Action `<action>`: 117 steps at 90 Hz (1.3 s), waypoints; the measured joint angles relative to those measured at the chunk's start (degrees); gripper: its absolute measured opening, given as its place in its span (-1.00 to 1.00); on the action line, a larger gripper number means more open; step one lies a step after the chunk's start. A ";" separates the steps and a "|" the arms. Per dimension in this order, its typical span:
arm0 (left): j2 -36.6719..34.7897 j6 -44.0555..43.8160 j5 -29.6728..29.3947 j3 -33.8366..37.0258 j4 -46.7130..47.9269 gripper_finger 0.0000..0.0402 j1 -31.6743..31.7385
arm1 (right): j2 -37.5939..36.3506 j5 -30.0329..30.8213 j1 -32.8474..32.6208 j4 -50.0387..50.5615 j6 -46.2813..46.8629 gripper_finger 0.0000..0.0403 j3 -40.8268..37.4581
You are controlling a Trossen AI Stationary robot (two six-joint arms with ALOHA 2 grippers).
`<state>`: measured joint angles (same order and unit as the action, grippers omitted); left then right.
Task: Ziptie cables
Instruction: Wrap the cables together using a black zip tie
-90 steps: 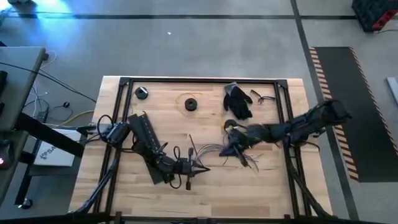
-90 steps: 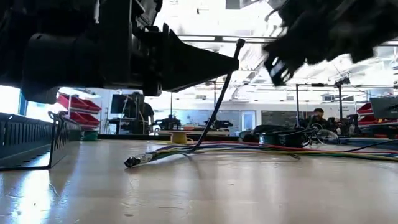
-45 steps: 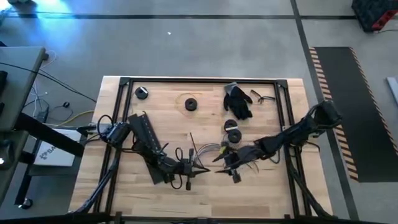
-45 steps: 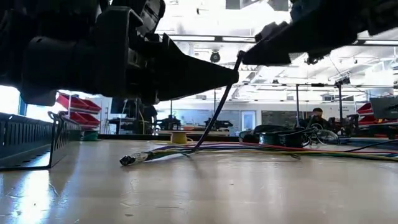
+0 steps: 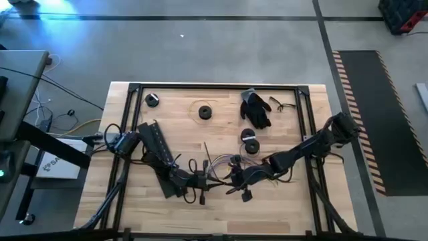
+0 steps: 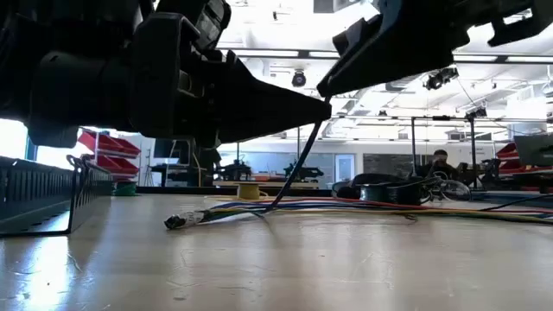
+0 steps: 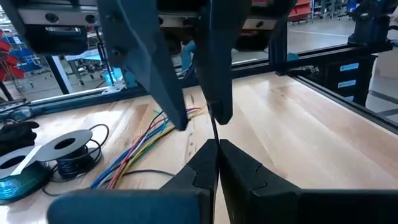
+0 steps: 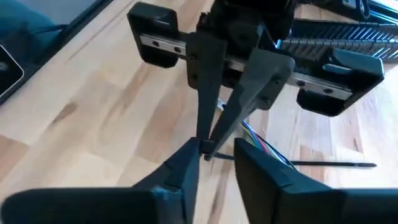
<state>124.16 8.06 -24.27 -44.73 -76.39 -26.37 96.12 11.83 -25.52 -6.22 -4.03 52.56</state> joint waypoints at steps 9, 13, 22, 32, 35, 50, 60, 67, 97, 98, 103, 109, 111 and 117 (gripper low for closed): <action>0.00 -0.03 0.02 -0.02 0.12 -1.00 0.00 | 0.19 -0.62 0.00 -0.10 -0.04 -0.82 0.00; 0.00 -0.03 0.00 -0.02 0.12 -1.00 0.00 | 0.36 -0.94 -0.02 -0.23 -0.09 -0.87 0.04; 0.02 -0.06 -0.25 -0.04 0.16 -1.00 0.00 | 0.78 -1.48 0.00 -0.64 -0.80 -0.96 0.06; 0.02 -0.89 -1.45 -0.04 0.36 -1.00 -0.04 | 1.31 -0.89 -0.01 -0.58 -0.69 -0.98 0.07; 0.05 -1.93 -2.85 -0.04 0.53 -1.00 -0.07 | 1.36 0.04 -0.12 -0.14 -0.45 -0.99 0.07; -1.02 -3.86 -5.56 0.81 0.45 -0.84 0.14 | 1.36 0.97 -0.48 6.77 3.56 -0.99 2.09; -5.05 -6.99 -5.98 2.47 -0.03 -0.65 0.58 | 1.41 0.43 -1.16 15.69 6.00 -0.99 5.79; -8.50 -8.25 -7.88 4.73 1.86 -0.54 0.59 | 1.77 -0.35 -1.60 20.39 8.68 -1.00 7.94; -29.39 -31.97 -13.20 12.81 33.10 -0.49 1.33 | 7.48 -4.65 -3.62 35.52 25.10 -1.00 16.08; -29.87 -33.14 -12.36 12.84 34.74 -0.49 1.37 | 7.72 -4.66 -3.70 36.09 25.69 -1.00 16.46; -31.45 -38.21 -8.22 12.89 41.83 -0.52 1.87 | 8.71 -4.86 -3.99 38.84 28.16 -1.00 17.99; -31.65 -41.86 -3.49 13.00 47.00 -0.56 2.28 | 9.74 -5.01 -4.17 40.91 30.70 -1.00 19.38; -31.44 -42.59 -2.18 13.00 47.87 -0.58 2.44 | 9.98 -5.20 -4.17 41.24 31.47 -1.00 19.73; -30.14 -43.83 1.03 12.92 49.34 -0.64 2.95 | 10.33 -6.21 -4.15 41.89 33.54 -1.00 20.13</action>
<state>94.02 -35.77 -23.24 -31.81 -27.05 -23.42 106.44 5.62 -29.67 35.67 29.51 72.69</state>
